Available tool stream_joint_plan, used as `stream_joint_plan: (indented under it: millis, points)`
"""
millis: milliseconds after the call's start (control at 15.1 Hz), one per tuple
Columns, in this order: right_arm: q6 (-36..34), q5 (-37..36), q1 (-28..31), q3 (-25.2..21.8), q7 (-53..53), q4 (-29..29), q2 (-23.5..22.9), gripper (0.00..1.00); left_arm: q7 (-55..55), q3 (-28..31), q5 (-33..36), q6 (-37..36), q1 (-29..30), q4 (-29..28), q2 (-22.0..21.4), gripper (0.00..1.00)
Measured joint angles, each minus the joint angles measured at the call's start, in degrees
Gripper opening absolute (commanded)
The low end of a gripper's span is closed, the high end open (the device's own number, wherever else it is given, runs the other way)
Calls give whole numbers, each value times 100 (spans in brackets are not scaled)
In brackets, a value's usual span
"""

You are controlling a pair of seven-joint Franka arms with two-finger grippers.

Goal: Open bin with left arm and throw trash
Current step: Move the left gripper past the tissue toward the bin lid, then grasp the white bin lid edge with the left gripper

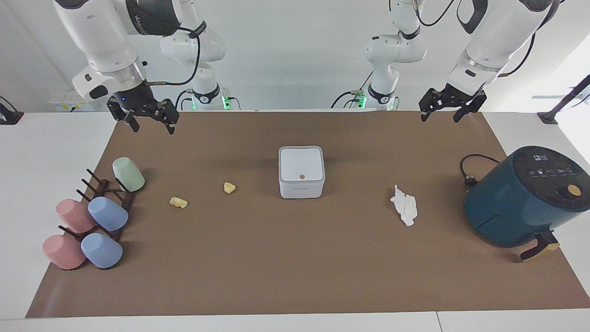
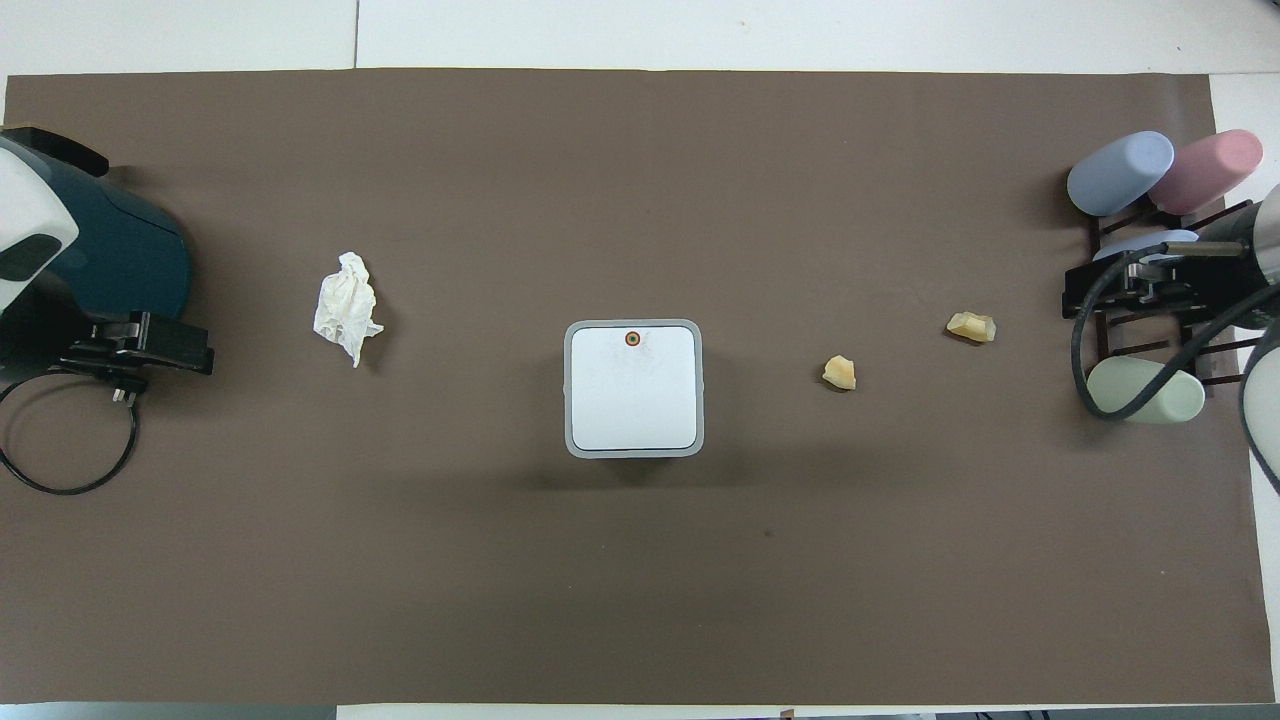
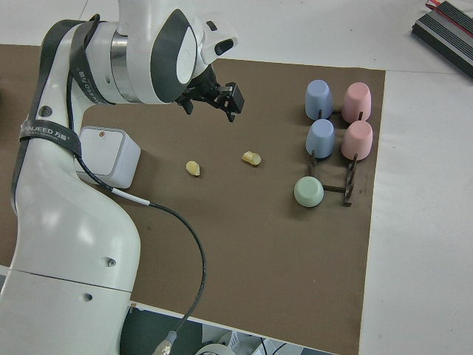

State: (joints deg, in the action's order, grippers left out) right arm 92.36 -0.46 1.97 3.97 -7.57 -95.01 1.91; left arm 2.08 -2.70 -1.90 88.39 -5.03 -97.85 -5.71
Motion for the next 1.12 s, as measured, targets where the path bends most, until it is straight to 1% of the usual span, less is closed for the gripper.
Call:
stream_joint_plan:
  millis: [529, 595, 661, 727, 793, 859, 925, 991, 1123]
  points:
    - [-4, 0, -8, 4, 0, -14, -5, 100, 7, 0, 0, 12, 0, -1, 0, 100]
    - [-4, 0, -8, 4, 0, -14, -5, 100, 45, -3, 0, 30, -1, -1, 0, 98]
    - [-4, 0, -8, 4, 0, -17, -5, 100, 126, -11, -6, 96, -20, -3, 0, 85]
    - [7, 0, -8, 4, 0, -36, -6, 100, 251, -15, -14, 211, -102, -6, 1, 66]
    - [94, 0, -8, 4, 0, -85, -4, 100, 454, -22, -39, 318, -241, -6, 3, 34]
    - [329, 0, -8, 4, 0, -190, 3, 100, 771, -31, -120, 427, -443, -6, 13, 8]
    - [607, 0, -8, 4, 0, -335, 8, 100, 1214, -44, -220, 579, -717, -6, 48, 0]
    - [824, 0, -6, 3, 0, -485, 7, 100, 1711, -62, -265, 781, -1052, -6, 123, 0]
    - [1115, 0, 21, 0, 0, -778, -4, 100, 2687, -92, -276, 1263, -1841, -5, 413, 0]
